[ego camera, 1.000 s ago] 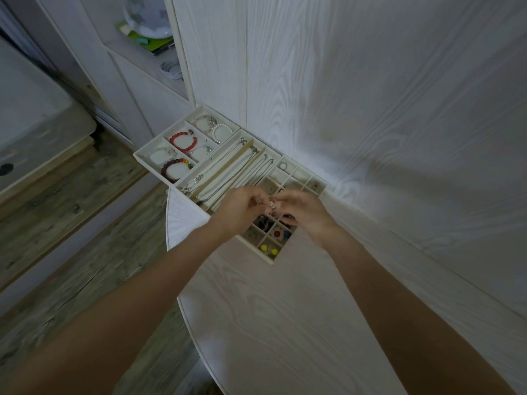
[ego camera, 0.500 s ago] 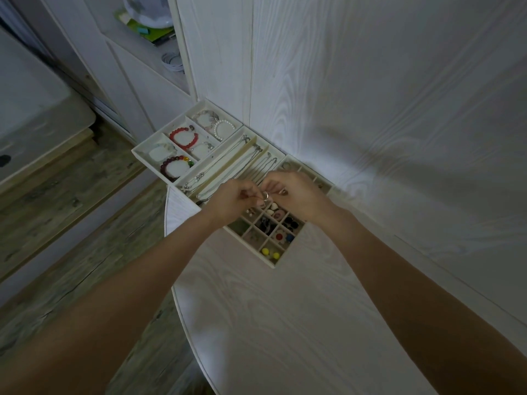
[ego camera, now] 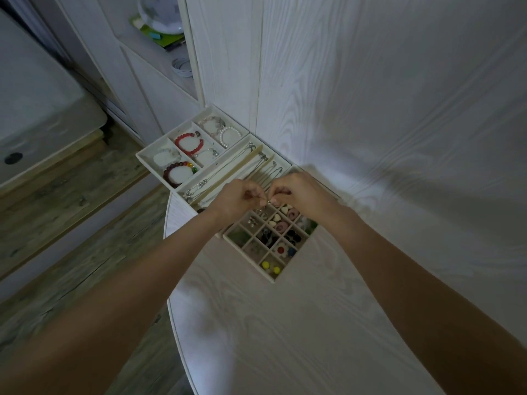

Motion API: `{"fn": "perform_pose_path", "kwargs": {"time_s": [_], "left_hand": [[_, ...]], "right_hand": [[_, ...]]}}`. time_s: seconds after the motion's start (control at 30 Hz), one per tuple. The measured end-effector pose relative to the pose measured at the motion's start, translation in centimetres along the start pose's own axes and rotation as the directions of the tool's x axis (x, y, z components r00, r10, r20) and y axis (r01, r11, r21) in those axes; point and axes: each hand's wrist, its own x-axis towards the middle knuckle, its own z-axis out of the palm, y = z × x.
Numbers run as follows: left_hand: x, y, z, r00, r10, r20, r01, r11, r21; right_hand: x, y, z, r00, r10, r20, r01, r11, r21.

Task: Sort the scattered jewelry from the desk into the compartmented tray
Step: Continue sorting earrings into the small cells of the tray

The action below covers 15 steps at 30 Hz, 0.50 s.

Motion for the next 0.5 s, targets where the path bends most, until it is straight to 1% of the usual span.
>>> {"fn": "perform_pose_path", "kwargs": {"time_s": [0.07, 0.13, 0.2, 0.27, 0.3, 0.37, 0.5], "left_hand": [[0.2, -0.1, 0.0, 0.999, -0.014, -0.05, 0.016, 0.999, 0.048], [0.2, -0.3, -0.1, 0.995, -0.033, -0.09, 0.052, 0.976, 0.21], [0.2, -0.9, -0.3, 0.996, 0.016, -0.089, 0.025, 0.899, 0.438], [-0.1, -1.1, -0.4, 0.998, 0.059, -0.036, -0.023, 0.776, 0.63], [-0.3, -1.2, -0.3, 0.998, 0.061, -0.019, -0.032, 0.734, 0.679], [-0.4, -1.3, -0.2, 0.998, 0.056, -0.003, -0.036, 0.691, 0.722], [-0.1, -1.6, 0.0, 0.999, 0.041, 0.003, -0.03, 0.668, 0.744]], "right_hand": [[0.6, 0.4, 0.2, 1.0, 0.014, -0.021, -0.014, 0.999, -0.029], [0.9, 0.9, 0.2, 0.996, 0.054, -0.067, -0.058, 0.997, -0.057], [0.8, 1.3, 0.4, 0.991, 0.097, -0.09, -0.108, 0.987, -0.121], [0.8, 1.7, 1.0, 0.991, 0.104, -0.086, -0.121, 0.965, -0.233], [0.9, 1.8, 1.4, 0.991, 0.107, -0.08, -0.125, 0.954, -0.272], [1.2, 1.8, 2.1, 0.991, 0.125, -0.054, -0.136, 0.94, -0.314], [2.0, 1.1, 2.5, 0.993, 0.115, 0.0, -0.103, 0.886, -0.451]]}}
